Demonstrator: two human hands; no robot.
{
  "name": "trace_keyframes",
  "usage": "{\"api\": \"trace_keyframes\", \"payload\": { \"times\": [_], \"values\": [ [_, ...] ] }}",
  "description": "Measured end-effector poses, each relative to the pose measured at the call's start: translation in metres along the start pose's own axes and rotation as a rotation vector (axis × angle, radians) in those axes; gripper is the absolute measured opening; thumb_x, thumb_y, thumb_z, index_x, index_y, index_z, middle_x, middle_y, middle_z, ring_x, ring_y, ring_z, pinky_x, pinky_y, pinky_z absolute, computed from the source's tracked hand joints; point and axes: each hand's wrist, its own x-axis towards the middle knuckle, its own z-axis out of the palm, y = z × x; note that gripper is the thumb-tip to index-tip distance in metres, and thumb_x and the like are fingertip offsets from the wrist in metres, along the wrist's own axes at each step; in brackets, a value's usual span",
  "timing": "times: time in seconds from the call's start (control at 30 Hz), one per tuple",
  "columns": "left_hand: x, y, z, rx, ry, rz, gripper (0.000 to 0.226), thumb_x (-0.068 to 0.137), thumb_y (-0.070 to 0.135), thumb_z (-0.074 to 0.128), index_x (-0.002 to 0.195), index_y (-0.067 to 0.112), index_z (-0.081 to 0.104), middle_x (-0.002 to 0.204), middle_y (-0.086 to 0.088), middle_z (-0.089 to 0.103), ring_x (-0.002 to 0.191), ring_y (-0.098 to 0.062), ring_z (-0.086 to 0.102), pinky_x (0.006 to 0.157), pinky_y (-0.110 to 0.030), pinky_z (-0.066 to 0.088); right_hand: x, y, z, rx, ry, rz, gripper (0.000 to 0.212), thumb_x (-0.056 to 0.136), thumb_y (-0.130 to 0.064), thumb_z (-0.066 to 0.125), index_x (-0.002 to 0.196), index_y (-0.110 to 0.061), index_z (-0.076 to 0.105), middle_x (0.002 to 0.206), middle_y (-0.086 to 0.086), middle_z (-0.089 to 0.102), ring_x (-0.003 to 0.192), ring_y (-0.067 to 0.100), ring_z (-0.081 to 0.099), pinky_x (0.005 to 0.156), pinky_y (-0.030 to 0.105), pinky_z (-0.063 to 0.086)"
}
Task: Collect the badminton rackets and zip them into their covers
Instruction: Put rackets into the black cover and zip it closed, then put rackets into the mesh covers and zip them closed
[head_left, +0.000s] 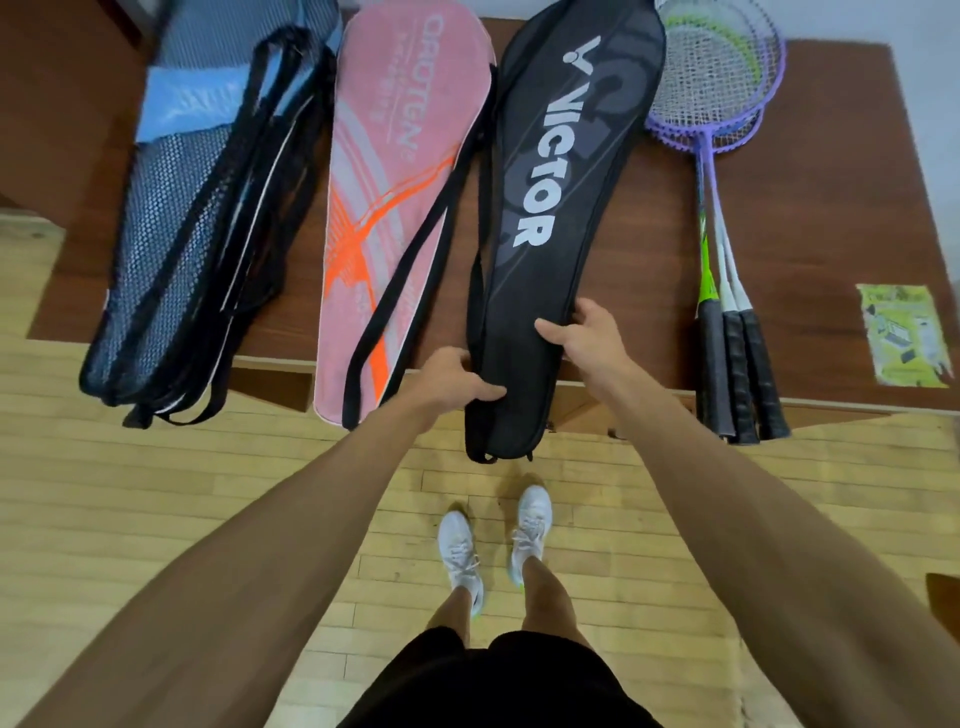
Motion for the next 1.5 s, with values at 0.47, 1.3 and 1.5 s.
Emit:
{"api": "trace_keyframes", "payload": {
  "times": [0.47, 1.3, 1.5],
  "values": [
    [-0.024, 0.037, -0.021, 0.318, 0.249, 0.182, 0.064, 0.064, 0.012, 0.085, 0.121, 0.008, 0.057, 0.117, -0.004, 0.064, 0.108, -0.022, 0.060, 0.096, -0.038, 0.049, -0.006, -0.033, 0.008, -0.112, -0.021, -0.176, 0.029, 0.079, -0.010, 0.072, 0.101, -0.014, 0.053, 0.109, 0.005, 0.065, 0.103, 0.023, 0.062, 0.090, 0.038, 0.051],
    [0.000, -0.064, -0.199, 0.262, 0.100, 0.149, 0.057, 0.075, 0.033, 0.077, 0.124, 0.014, 0.055, 0.120, 0.004, 0.061, 0.110, -0.017, 0.058, 0.096, -0.036, 0.049, -0.005, -0.068, 0.186, -0.523, 0.140, -0.158, 0.045, 0.077, -0.014, 0.076, 0.116, -0.006, 0.055, 0.110, 0.000, 0.059, 0.101, 0.015, 0.056, 0.073, 0.008, 0.043],
    [-0.005, -0.047, -0.269, 0.294, 0.206, 0.193, 0.035, 0.091, 0.030, 0.059, 0.122, 0.014, 0.060, 0.124, -0.006, 0.061, 0.114, -0.019, 0.055, 0.093, -0.027, 0.043, -0.002, -0.101, 0.223, -0.815, 0.126, -0.395, 0.041, 0.082, -0.013, 0.065, 0.122, -0.010, 0.055, 0.126, 0.012, 0.046, 0.120, 0.028, 0.045, 0.101, 0.034, 0.039]
  ]
}}
